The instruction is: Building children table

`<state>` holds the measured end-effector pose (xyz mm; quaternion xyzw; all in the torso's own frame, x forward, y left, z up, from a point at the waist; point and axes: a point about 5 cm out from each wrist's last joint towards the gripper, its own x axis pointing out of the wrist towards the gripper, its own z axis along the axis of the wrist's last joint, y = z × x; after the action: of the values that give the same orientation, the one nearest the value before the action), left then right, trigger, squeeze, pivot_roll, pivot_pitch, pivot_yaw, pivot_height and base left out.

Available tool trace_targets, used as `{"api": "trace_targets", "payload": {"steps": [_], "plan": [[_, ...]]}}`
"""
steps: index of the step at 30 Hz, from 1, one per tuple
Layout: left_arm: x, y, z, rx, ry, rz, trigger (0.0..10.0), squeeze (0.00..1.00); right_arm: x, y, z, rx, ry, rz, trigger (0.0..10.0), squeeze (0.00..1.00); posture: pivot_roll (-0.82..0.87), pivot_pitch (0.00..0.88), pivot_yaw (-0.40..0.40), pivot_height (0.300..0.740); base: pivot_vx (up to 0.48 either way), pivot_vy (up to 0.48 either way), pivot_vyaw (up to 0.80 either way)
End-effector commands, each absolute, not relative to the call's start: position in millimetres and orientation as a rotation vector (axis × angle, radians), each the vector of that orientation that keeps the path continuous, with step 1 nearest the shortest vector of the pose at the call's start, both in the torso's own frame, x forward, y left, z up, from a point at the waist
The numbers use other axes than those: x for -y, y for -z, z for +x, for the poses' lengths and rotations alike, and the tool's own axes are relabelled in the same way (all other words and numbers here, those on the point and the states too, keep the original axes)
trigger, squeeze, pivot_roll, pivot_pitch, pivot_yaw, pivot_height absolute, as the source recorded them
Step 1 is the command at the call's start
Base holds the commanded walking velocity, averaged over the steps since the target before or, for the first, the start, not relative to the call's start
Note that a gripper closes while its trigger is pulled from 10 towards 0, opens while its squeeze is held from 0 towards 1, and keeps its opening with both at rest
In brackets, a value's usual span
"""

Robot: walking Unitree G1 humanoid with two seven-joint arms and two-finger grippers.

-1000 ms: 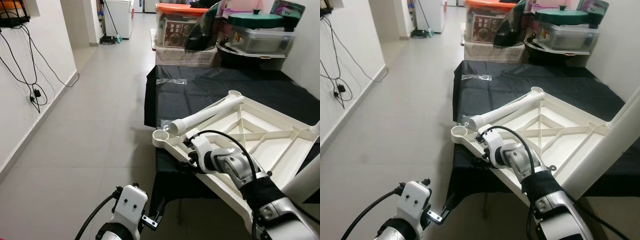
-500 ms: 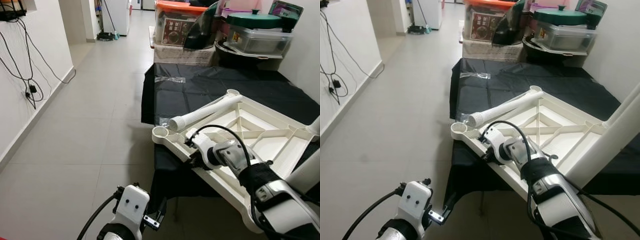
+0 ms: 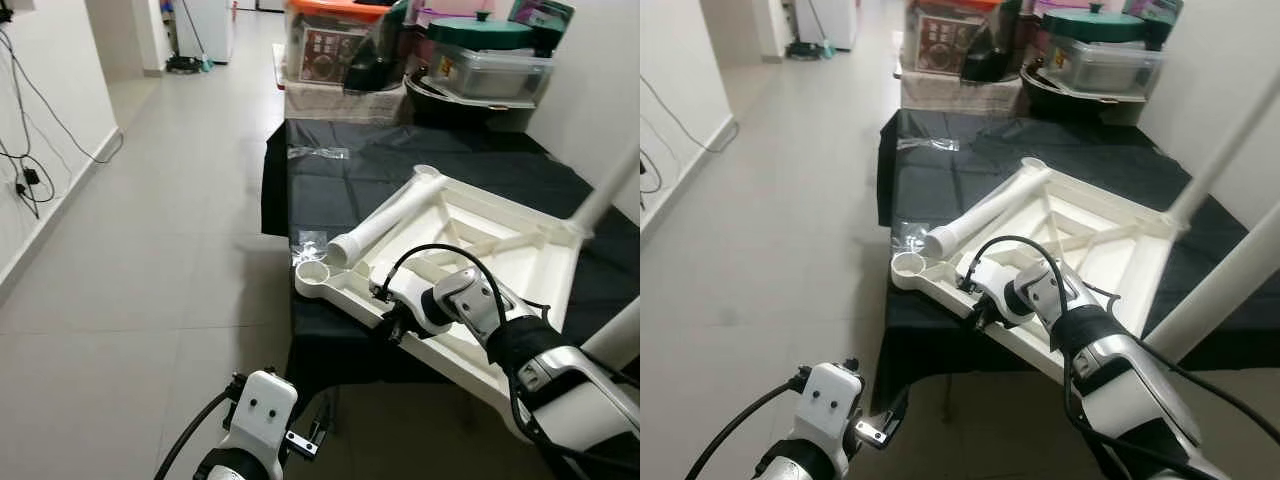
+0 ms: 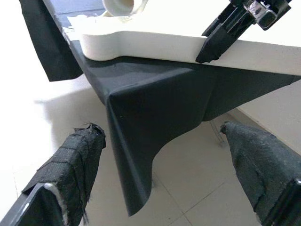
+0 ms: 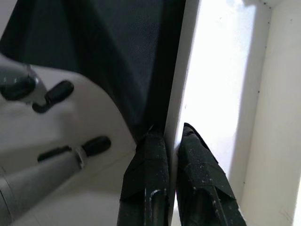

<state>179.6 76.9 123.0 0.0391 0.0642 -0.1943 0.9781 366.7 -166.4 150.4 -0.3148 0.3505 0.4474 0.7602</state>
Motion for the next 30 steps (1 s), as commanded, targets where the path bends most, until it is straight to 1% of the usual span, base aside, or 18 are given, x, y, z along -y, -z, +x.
{"api": "trace_targets", "payload": {"steps": [1, 3, 10, 11, 12, 13, 16, 18, 19, 21, 24, 28, 29, 30], "plan": [[-74, -125, 178, -0.131, 0.393, 0.068, 10.0, 0.00, 158, -156, 368, -0.733, -1.070, -0.812, 0.0, 0.00, 0.00, 0.051, -0.147, 0.740, 0.000, 0.000, 0.00], [-75, -125, 178, -0.133, 0.392, 0.069, 10.0, 0.00, 159, -157, 369, -0.738, -1.088, -0.838, 0.0, 0.00, 0.00, 0.055, -0.147, 0.740, 0.000, 0.000, 0.00], [-75, -125, 178, -0.134, 0.389, 0.068, 10.0, 0.00, 163, -162, 375, -0.721, -1.063, -0.915, 0.0, 0.00, 0.00, 0.063, -0.148, 0.740, 0.000, 0.000, 0.00], [-75, -125, 178, -0.136, 0.386, 0.067, 10.0, 0.00, 169, -165, 377, -0.721, -1.068, -0.971, 0.0, 0.00, 0.01, 0.066, -0.151, 0.740, 0.000, 0.000, 0.00], [-75, -125, 178, -0.136, 0.386, 0.067, 10.0, 0.00, 169, -165, 377, -0.721, -1.068, -0.971, 0.0, 0.00, 0.01, 0.066, -0.151, 0.740, 0.000, 0.000, 0.00], [-76, -124, 178, -0.137, 0.384, 0.067, 10.0, 0.00, 175, -168, 378, -0.727, -1.070, -1.023, 0.0, 0.00, 0.00, 0.068, -0.151, 0.740, 0.000, 0.000, 0.00], [-76, -124, 177, -0.138, 0.384, 0.066, 10.0, 0.00, 182, -172, 380, -0.733, -1.052, -1.084, 0.0, 0.00, 0.00, 0.071, -0.148, 0.740, 0.000, 0.000, 0.00], [-76, -124, 177, -0.139, 0.384, 0.066, 10.0, 0.00, 183, -173, 380, -0.734, -1.049, -1.094, 0.0, 0.00, 0.00, 0.071, -0.148, 0.740, 0.000, 0.000, 0.00], [-76, -124, 177, -0.139, 0.384, 0.066, 10.0, 0.00, 190, -176, 383, -0.736, -0.999, -1.149, 0.0, 0.00, 0.01, 0.072, -0.152, 0.740, 0.000, 0.000, 0.00], [-76, -124, 177, -0.139, 0.384, 0.066, 10.0, 0.00, 192, -177, 384, -0.737, -0.984, -1.168, 0.0, 0.00, 0.01, 0.072, -0.152, 0.740, 0.000, 0.000, 0.00], [-75, -124, 177, -0.140, 0.383, 0.066, 10.0, 0.00, 201, -182, 387, -0.742, -0.908, -1.218, 0.0, 0.00, 0.01, 0.075, -0.155, 0.740, 0.000, 0.000, 0.00], [-75, -124, 177, -0.140, 0.382, 0.067, 10.0, 0.00, 203, -183, 388, -0.744, -0.892, -1.231, 0.0, 0.00, 0.01, 0.075, -0.155, 0.740, 0.000, 0.000, 0.00], [-75, -124, 178, -0.140, 0.382, 0.067, 10.0, 0.00, 210, -183, 389, -0.762, -0.841, -1.287, 0.0, 0.00, 0.01, 0.073, -0.154, 0.740, 0.000, 0.000, 0.00], [-75, -124, 178, -0.140, 0.382, 0.067, 10.0, 0.00, 210, -183, 389, -0.762, -0.841, -1.287, 0.0, 0.00, 0.01, 0.073, -0.154, 0.740, 0.000, 0.000, 0.00]]}}
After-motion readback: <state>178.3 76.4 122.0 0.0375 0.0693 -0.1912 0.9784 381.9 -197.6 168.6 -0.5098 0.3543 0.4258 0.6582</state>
